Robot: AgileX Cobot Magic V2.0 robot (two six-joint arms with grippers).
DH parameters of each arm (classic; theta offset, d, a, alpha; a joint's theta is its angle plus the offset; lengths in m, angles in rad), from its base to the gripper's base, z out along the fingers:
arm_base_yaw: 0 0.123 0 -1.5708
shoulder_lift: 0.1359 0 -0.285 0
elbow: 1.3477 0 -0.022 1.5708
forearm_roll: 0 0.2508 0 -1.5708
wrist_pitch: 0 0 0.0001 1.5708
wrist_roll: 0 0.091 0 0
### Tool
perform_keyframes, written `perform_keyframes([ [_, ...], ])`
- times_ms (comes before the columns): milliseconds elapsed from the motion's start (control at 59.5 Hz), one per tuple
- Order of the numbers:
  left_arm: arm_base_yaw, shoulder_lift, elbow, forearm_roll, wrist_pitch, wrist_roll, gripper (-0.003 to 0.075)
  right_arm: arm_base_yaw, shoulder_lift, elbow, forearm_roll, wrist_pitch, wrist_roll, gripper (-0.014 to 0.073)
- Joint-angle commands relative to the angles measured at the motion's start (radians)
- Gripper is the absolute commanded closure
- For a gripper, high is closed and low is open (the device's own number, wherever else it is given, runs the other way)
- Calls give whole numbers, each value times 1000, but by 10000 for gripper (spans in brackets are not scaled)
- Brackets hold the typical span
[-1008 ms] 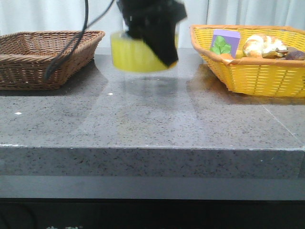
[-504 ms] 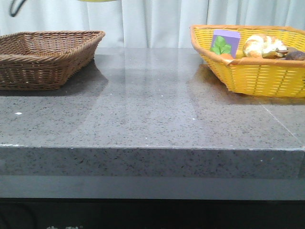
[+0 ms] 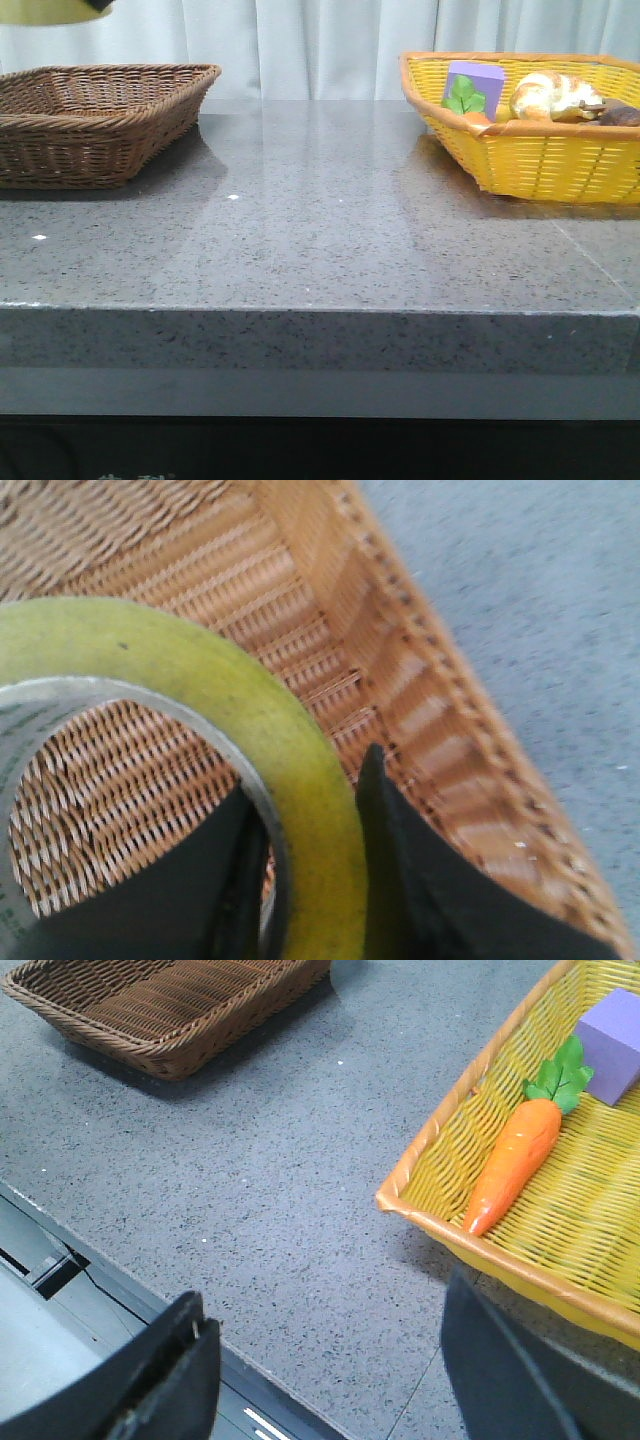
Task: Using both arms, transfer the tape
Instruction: 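Lift the tape roll with the left gripper toward the brown basket, then lower the tape roll into the brown basket and open the left gripper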
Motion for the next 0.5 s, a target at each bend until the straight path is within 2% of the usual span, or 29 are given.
perform_keyframes([
  [0, 16, -20, -36, -27, -44, -7, 607, -7, -2, -25, -2, -71, -6, 95],
  [353, 16, 96, -36, -33, -21, -7, 606, -7, -2, -25, -2, -71, -6, 95],
  [487, 16, 107, -36, -33, -21, -27, 562, -7, -2, -25, -2, -71, -6, 95],
])
